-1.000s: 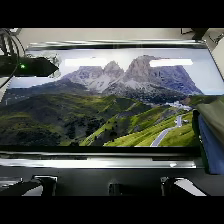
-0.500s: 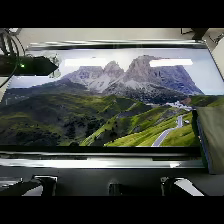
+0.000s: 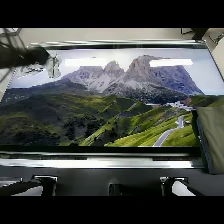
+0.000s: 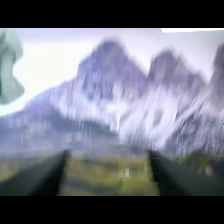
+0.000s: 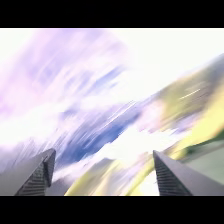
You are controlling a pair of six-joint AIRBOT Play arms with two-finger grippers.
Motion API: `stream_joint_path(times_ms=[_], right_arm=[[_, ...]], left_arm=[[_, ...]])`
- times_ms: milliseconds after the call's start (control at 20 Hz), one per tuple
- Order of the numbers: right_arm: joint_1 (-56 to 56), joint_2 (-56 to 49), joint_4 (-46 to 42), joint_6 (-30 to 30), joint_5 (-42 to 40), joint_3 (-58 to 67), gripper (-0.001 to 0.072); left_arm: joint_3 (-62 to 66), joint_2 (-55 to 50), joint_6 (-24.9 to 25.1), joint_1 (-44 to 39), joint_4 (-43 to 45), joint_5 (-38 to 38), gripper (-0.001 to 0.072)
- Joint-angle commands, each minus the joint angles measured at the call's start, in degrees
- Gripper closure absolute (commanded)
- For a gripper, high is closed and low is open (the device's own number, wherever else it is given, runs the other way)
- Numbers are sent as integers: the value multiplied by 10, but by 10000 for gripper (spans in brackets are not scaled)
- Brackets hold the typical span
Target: Fold the clothes and pants, and hang the long-sleeved shirts on hangers.
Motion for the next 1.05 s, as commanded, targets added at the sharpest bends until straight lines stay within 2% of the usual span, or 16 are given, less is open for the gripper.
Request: stream_joint_path(times_ms=[0, 50, 150, 200, 300, 1000], right_arm=[[174, -69, -19, 80, 104, -38, 26], [201, -92, -1, 77, 135, -51, 27], [244, -115, -9, 77, 150, -55, 27], [263, -117, -25, 77, 146, -55, 23], [285, -117, -39, 76, 153, -55, 24], [290, -117, -33, 77, 149, -55, 25]], left_arm=[[-52, -57, -10, -3, -2, -219, -13], [-98, -38, -7, -9, -10, -192, -13], [-202, 25, -64, -23, 16, -91, -13], [-240, 44, -70, -29, 33, -68, -13], [-273, 54, -70, -31, 50, -66, -13], [-273, 50, -71, -29, 53, -68, -13]])
